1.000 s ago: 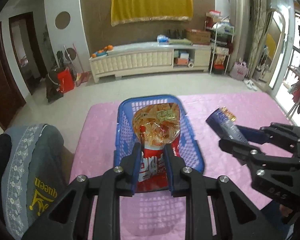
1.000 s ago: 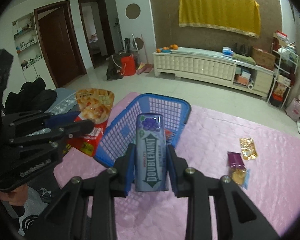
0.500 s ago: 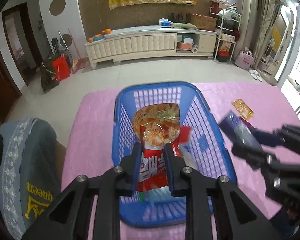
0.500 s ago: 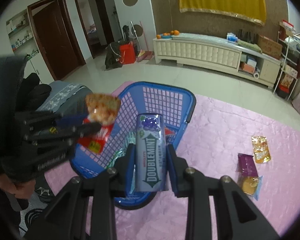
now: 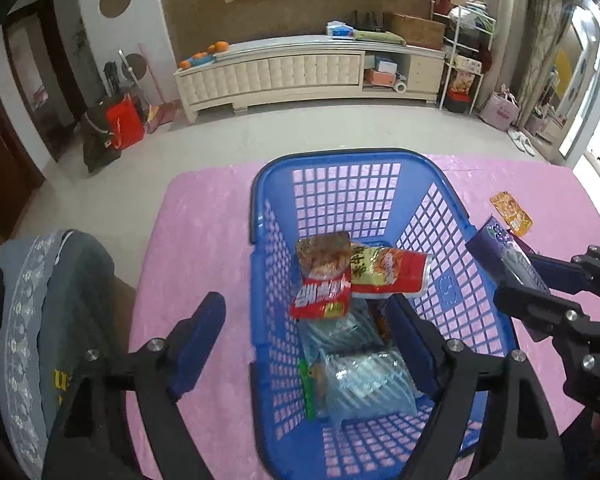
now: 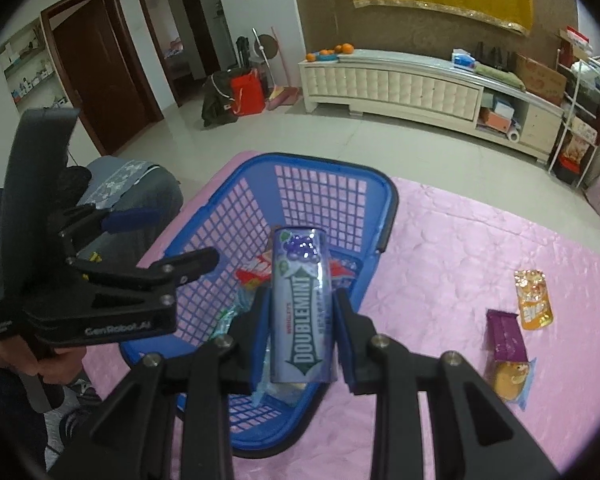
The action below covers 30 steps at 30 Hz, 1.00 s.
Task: Organize snacks
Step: 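Lower the small red pouch into the basket and open the left tool, then lower the Doublemint bottle into the basket and open the right tool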
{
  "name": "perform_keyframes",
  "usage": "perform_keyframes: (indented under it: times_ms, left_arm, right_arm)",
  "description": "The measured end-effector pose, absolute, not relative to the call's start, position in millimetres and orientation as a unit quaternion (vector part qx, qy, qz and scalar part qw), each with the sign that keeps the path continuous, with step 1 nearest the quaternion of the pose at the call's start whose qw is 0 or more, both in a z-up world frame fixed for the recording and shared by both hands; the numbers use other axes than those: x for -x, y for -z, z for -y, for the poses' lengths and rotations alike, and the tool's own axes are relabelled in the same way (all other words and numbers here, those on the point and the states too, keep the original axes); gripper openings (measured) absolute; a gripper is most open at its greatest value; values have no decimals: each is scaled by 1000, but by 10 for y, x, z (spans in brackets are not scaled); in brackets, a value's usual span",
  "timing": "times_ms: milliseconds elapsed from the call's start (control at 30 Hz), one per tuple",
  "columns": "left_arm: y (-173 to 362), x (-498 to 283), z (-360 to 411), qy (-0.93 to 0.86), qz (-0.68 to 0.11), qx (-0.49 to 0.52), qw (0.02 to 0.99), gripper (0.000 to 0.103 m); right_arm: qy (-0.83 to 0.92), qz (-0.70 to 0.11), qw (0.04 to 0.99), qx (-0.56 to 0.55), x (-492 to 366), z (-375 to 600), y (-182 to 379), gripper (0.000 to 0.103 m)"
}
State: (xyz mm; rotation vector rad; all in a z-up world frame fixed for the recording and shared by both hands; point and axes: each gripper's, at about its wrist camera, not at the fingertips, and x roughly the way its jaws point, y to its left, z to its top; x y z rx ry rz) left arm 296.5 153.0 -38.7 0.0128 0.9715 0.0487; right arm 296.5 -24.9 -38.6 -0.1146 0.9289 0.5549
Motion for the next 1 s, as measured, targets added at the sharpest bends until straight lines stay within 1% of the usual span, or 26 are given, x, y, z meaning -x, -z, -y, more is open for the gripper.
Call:
perform_keyframes:
  times_ms: [400,633,867,1000]
  left_arm:
    - [233,-2644,-1862,-34,-455,0,890,81]
    - [265,-2484,-2058,-37,-452,7,891,81]
    - [338,-2490,-2212,-39,-453,16,891,81]
    - [397,-2465,-2303,-34,-454,29,890,81]
  right_arm:
    - [-256,-462,845,79,-2888,-195,342,35]
    - [-228,-496,830,116,-2841,-524,596,35]
    - [-215,-538,808,104,-2939,-804,884,35]
    - [-205,-541,807,118,-2940,-906,974,35]
